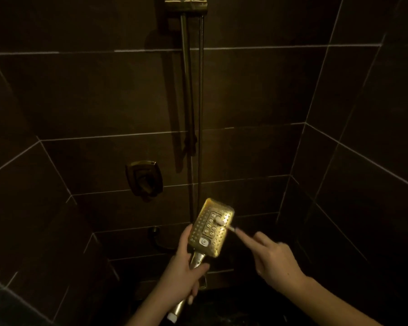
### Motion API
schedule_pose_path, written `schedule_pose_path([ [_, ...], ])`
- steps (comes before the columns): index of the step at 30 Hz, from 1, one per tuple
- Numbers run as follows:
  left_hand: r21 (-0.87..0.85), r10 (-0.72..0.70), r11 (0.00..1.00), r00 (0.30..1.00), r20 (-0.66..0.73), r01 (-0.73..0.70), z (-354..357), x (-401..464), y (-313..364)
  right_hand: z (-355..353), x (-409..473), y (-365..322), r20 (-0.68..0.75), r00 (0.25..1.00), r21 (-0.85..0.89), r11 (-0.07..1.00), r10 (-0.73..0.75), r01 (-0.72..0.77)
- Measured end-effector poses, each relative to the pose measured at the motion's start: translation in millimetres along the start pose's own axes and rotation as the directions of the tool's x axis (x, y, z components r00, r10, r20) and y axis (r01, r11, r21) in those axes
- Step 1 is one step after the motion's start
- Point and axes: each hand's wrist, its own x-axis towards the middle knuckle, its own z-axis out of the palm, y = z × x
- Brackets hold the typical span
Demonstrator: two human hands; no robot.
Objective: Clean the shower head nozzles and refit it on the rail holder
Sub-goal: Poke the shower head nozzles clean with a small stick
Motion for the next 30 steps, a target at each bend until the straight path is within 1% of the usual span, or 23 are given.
schedule_pose_path([
  [1, -0.015, -0.012, 1.0, 1.0, -0.004, 0.012, -1, 0, -1, 3, -8, -3, 0.039, 0.998, 0.0, 0.999, -0.042, 0.042],
  [2, -0.027, -0.018, 0.999, 1.0, -0.002, 0.018, -2, 0, -1, 4, -13, -4, 0.049, 0.997, 0.007, 0.998, -0.058, 0.058],
  [3, -0.037, -0.019, 0.999, 1.0, 0.002, 0.019, -2, -1, -1, 5, -13, -4, 0.036, 0.999, 0.02, 0.999, -0.036, 0.035],
  [4, -0.042, -0.018, 0.999, 1.0, 0.01, 0.019, -1, -1, -1, 4, -10, 0, 0.0, 1.0, 0.047, 0.999, 0.02, -0.02],
  [6, -0.036, -0.026, 0.999, 0.999, 0.026, 0.027, 1, -1, 1, -1, 1, 9, -0.104, 0.986, 0.063, 0.991, 0.127, -0.121],
  [8, -0.032, -0.032, 0.999, 0.999, 0.037, 0.033, 1, 0, 1, -6, 2, 10, -0.103, 0.981, 0.058, 0.986, 0.163, -0.158],
  [10, -0.034, -0.039, 0.999, 0.999, 0.03, 0.04, -1, 4, 0, -4, -9, 1, -0.04, 0.994, 0.074, 0.992, 0.107, -0.104],
  [12, -0.042, -0.043, 0.998, 0.999, 0.019, 0.044, -4, 5, -2, 2, -27, -12, 0.045, 0.999, 0.06, 0.998, 0.01, -0.012],
  [13, -0.043, -0.043, 0.998, 0.999, 0.02, 0.044, -5, 5, -2, 5, -32, -13, 0.061, 0.998, 0.052, 0.998, -0.024, 0.021],
  [14, -0.047, -0.043, 0.998, 0.999, 0.026, 0.044, -5, 4, -2, 5, -31, -12, 0.041, 0.999, 0.038, 0.999, -0.024, 0.023],
  [17, -0.062, -0.039, 0.997, 0.998, 0.05, 0.042, -2, 2, 2, -8, -7, 2, -0.098, 0.988, 0.015, 0.993, 0.118, -0.117],
  [19, -0.072, -0.032, 0.997, 0.998, 0.056, 0.036, -1, 4, 4, -18, 3, 10, -0.11, 0.978, -0.008, 0.983, 0.18, -0.182],
  [20, -0.074, -0.03, 0.997, 0.998, 0.055, 0.034, -1, 6, 4, -20, 3, 10, -0.093, 0.98, -0.013, 0.984, 0.178, -0.18],
  [21, -0.074, -0.026, 0.997, 0.998, 0.053, 0.03, -2, 7, 3, -19, -1, 7, -0.067, 0.987, -0.018, 0.989, 0.145, -0.146],
  [24, -0.075, -0.014, 0.997, 0.998, 0.054, 0.018, -2, 10, 3, -3, -27, -15, 0.091, 0.996, -0.024, 1.0, -0.014, 0.016],
  [25, -0.075, -0.013, 0.997, 0.998, 0.063, 0.017, -2, 9, 3, 3, -34, -18, 0.108, 0.993, -0.032, 0.998, -0.051, 0.055],
  [26, -0.071, -0.015, 0.997, 0.997, 0.072, 0.021, -2, 9, 4, 5, -35, -17, 0.103, 0.993, -0.045, 0.997, -0.056, 0.061],
  [28, -0.058, -0.02, 0.998, 0.996, 0.087, 0.025, 1, 7, 6, -1, -21, -4, 0.026, 0.999, -0.053, 0.998, 0.038, -0.037],
  [30, -0.044, -0.012, 0.999, 0.995, 0.099, 0.017, 3, 7, 9, -15, -5, 12, -0.066, 0.986, -0.055, 0.986, 0.153, -0.156],
])
